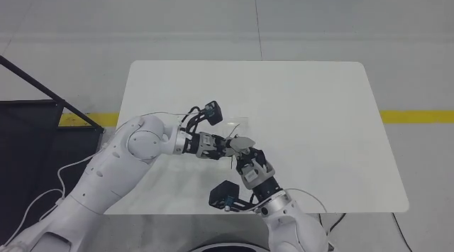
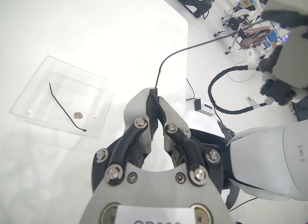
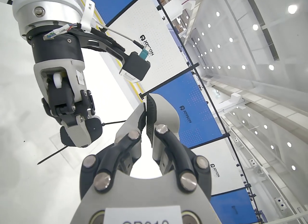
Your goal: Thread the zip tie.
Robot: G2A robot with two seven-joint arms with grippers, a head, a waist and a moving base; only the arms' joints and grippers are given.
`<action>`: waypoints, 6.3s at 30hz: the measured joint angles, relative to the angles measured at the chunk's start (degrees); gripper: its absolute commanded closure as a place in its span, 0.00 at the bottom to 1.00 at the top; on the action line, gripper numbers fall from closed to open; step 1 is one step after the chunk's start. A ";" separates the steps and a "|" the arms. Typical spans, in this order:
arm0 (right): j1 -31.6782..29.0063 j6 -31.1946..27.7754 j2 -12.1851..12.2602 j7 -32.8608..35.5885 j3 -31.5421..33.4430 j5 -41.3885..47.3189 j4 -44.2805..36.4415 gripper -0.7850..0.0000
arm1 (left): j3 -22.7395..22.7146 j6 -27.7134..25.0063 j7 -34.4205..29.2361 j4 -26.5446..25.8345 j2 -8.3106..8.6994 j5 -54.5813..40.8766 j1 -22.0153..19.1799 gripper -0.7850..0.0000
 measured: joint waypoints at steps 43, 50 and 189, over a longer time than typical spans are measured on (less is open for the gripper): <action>-1.58 -14.60 2.63 -9.80 1.73 -8.25 -1.16 1.00 | -1.55 -0.28 2.00 0.19 0.35 -1.02 0.59 1.00; -1.74 -14.90 2.90 -10.06 1.81 -8.45 -1.28 1.00 | -1.69 -0.46 2.12 0.06 0.41 -0.80 0.72 1.00; -4.07 8.36 2.36 -3.87 1.14 -2.54 -0.79 1.00 | -5.12 -6.69 15.91 -7.90 1.06 20.88 7.38 1.00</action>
